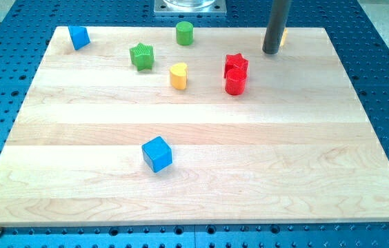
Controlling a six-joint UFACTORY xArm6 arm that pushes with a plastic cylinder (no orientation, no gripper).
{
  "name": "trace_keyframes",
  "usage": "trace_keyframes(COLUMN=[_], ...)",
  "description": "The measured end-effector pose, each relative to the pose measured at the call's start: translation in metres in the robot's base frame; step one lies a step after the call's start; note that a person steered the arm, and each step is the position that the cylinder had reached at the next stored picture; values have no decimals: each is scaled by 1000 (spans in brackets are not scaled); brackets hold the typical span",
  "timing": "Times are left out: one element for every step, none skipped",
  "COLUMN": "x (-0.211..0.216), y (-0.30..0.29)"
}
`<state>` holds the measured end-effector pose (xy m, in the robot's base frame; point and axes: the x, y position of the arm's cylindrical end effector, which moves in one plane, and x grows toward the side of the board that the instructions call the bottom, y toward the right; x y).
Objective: Push the heart right to the green star
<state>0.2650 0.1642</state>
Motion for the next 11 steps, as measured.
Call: trace_keyframes(x=[8, 28, 28, 39, 95, 121, 105, 68, 64, 41, 29], y=[-15, -35, -92, -139, -165, -218, -219, -218, -197, -192, -194])
